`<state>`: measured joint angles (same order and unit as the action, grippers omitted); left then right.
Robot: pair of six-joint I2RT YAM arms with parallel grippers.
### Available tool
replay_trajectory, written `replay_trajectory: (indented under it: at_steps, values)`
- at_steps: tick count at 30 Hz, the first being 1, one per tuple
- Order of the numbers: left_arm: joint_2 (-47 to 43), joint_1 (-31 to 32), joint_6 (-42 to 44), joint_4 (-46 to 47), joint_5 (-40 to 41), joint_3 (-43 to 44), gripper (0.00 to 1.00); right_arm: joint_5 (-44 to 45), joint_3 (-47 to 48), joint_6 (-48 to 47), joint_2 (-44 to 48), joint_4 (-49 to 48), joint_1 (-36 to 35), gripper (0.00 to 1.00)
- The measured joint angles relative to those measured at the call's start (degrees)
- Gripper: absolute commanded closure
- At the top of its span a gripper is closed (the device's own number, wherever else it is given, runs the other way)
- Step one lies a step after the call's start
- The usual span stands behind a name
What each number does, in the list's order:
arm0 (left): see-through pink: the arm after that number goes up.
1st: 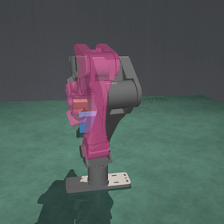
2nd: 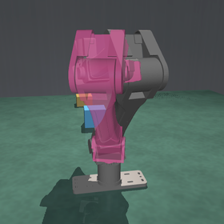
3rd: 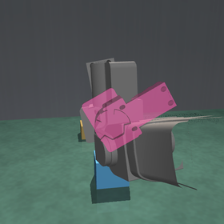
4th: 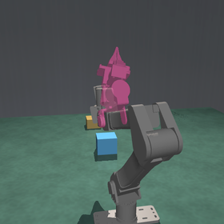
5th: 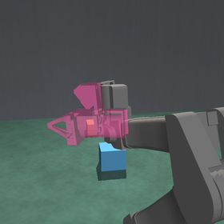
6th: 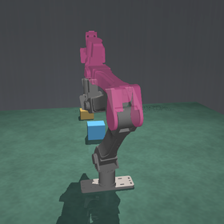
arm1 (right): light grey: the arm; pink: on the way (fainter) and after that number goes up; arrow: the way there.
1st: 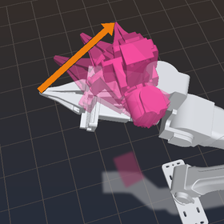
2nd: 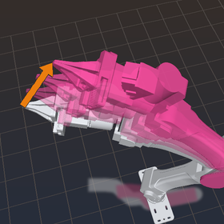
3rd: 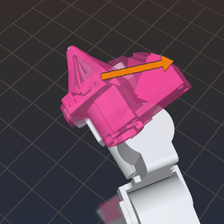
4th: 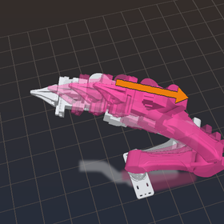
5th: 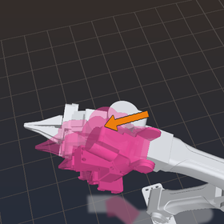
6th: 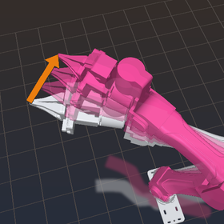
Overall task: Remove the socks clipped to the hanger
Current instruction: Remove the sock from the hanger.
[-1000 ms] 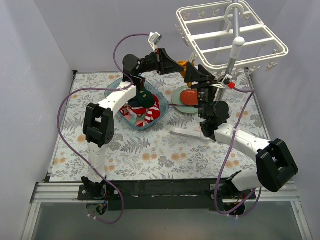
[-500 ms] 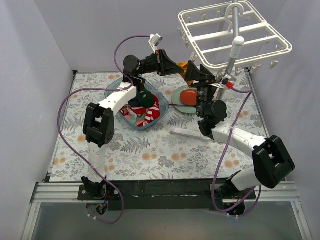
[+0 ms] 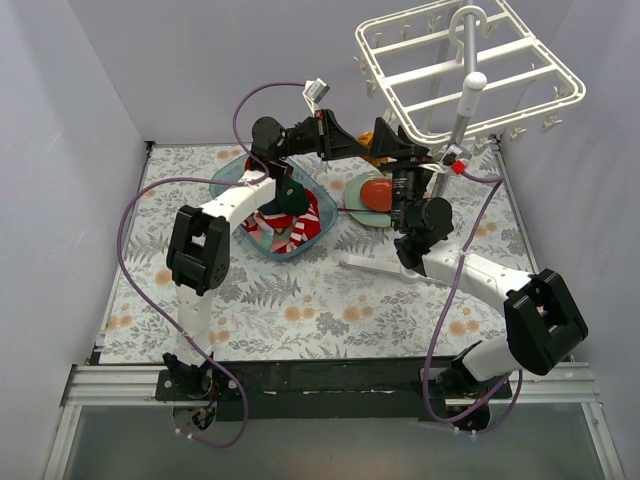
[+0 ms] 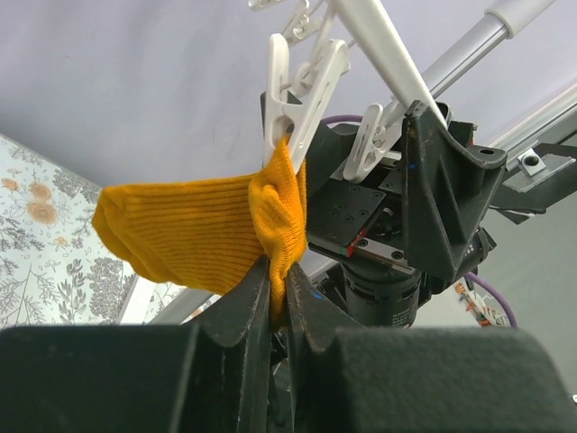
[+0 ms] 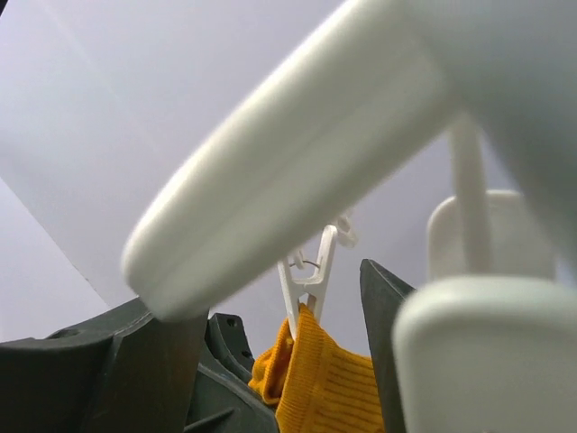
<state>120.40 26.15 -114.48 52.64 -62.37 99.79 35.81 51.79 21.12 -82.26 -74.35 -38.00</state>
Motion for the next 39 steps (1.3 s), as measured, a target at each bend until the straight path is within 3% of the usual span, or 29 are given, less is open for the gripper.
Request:
replay_trajectory:
  at_steps: [8,17,20,21,25,39]
  values:
    - [-0.2,1.1,0.0,-0.1,0.0,0.0,1.0,0.1,1.0,0.0,0.0,1.1,0.1,0.37]
    - [-0.2,1.3,0.0,-0.1,0.0,0.0,1.0,0.5,1.8,0.4,0.0,2.4,0.1,0.6]
    - [-0.2,1.4,0.0,-0.2,0.0,0.0,1.0,0.5,2.0,0.7,0.0,2.8,0.1,0.71]
    - [-0.2,1.4,0.0,-0.2,0.0,0.0,1.0,0.5,2.1,0.7,0.0,2.9,0.1,0.8]
    - [-0.2,1.4,0.0,-0.4,0.0,0.0,1.0,0.5,2.1,1.0,-0.1,3.1,0.2,0.98]
    - [-0.2,1.4,0.0,-1.6,0.1,0.0,1.0,0.5,1.6,1.4,1.0,4.1,0.2,0.99]
